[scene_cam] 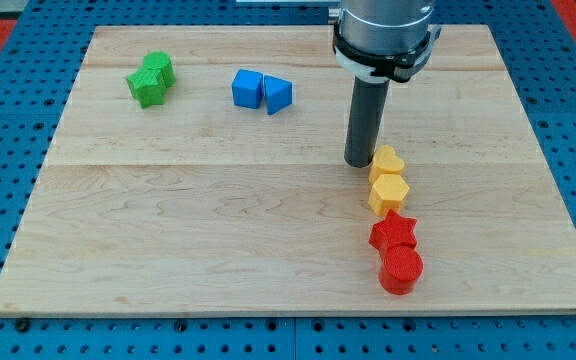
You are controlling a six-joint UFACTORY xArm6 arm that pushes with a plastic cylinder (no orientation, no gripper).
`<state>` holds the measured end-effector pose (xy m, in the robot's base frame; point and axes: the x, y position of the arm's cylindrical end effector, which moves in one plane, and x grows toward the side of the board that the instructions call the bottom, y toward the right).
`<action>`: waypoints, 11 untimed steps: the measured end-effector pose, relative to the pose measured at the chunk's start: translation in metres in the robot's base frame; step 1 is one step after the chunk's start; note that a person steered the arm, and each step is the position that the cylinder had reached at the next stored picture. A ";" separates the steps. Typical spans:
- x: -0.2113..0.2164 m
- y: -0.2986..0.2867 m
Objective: Move your arm closer to green star
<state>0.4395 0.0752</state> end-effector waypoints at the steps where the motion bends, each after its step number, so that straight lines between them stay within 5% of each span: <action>1: -0.005 -0.035; 4: -0.018 -0.086; 7: -0.033 -0.299; 11: -0.071 -0.221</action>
